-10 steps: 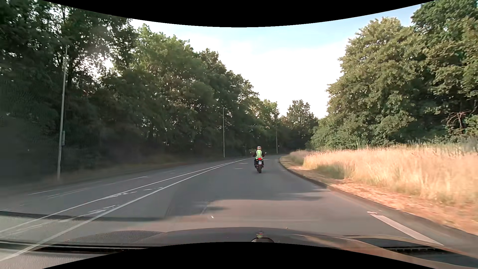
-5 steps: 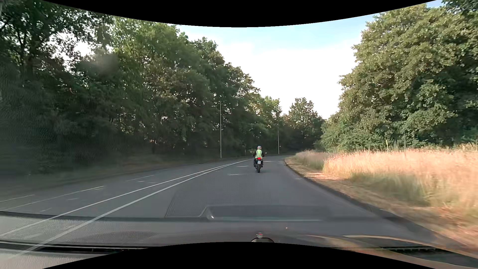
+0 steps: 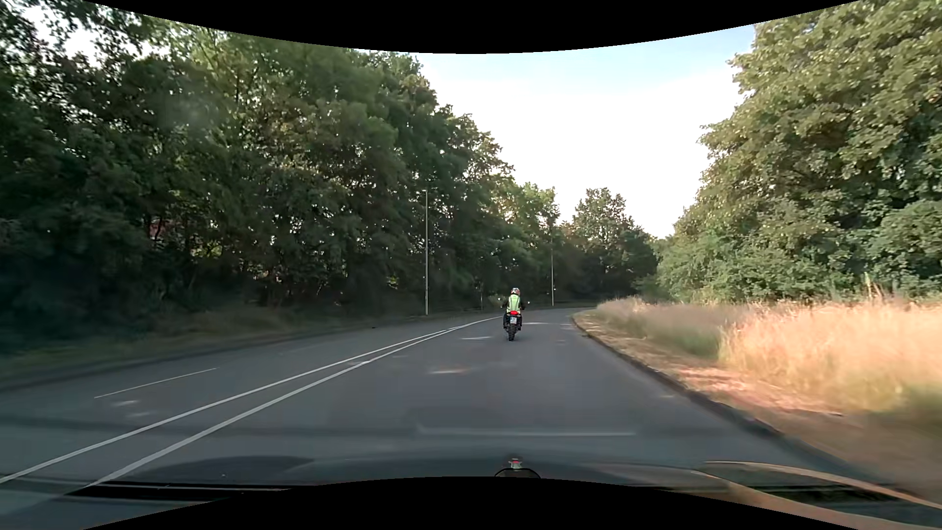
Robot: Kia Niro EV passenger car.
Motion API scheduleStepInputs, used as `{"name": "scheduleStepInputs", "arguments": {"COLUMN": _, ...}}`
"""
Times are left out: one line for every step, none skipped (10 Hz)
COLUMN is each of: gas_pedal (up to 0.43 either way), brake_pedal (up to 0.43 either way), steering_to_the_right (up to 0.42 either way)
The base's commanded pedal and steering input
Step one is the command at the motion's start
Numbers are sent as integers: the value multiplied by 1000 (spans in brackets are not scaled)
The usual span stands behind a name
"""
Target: Follow the waypoints while adhering to traffic rules and regulations
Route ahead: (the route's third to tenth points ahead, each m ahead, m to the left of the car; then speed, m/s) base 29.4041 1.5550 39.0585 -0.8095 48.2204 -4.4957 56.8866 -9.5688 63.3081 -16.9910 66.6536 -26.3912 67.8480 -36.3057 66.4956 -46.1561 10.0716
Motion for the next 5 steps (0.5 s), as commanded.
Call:
{"name": "scheduleStepInputs", "arguments": {"gas_pedal": 189, "brake_pedal": 0, "steering_to_the_right": 2}}
{"name": "scheduleStepInputs", "arguments": {"gas_pedal": 189, "brake_pedal": 0, "steering_to_the_right": 2}}
{"name": "scheduleStepInputs", "arguments": {"gas_pedal": 177, "brake_pedal": 0, "steering_to_the_right": 3}}
{"name": "scheduleStepInputs", "arguments": {"gas_pedal": 157, "brake_pedal": 0, "steering_to_the_right": 7}}
{"name": "scheduleStepInputs", "arguments": {"gas_pedal": 138, "brake_pedal": 0, "steering_to_the_right": 10}}
